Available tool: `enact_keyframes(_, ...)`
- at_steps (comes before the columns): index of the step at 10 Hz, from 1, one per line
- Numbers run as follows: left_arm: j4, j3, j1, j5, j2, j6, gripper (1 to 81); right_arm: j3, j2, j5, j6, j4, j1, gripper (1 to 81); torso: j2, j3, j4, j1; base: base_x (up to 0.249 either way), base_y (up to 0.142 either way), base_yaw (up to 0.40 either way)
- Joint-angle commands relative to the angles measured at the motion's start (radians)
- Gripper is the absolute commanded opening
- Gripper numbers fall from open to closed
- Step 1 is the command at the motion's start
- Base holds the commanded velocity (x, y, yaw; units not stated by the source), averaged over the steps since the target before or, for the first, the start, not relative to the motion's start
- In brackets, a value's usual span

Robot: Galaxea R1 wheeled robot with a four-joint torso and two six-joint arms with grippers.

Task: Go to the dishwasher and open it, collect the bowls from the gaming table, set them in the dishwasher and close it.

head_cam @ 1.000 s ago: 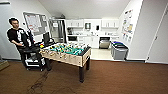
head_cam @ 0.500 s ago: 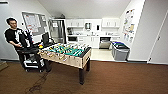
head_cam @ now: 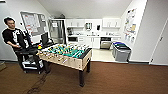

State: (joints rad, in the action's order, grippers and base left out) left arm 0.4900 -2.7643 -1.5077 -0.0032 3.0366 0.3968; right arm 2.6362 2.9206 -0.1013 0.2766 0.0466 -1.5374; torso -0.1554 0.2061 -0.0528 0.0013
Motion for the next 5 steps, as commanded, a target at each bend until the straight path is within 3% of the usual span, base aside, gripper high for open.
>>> enact_keyframes(1, 0.007, -0.002, 0.045, 0.046, 0.001, 0.0, 1.0, -0.004, -0.01, 0.048, -0.004, 0.012, 0.045, 1.0, 0.0, 0.0, 0.0, 0.0, 0.139, 0.0, 0.0)
enact_keyframes(5, 0.009, -0.002, 0.046, 0.046, 0.002, -0.001, 1.0, -0.004, -0.009, 0.051, -0.004, 0.012, 0.047, 1.0, 0.0, 0.0, 0.0, 0.0, 0.139, -0.076, 0.0)
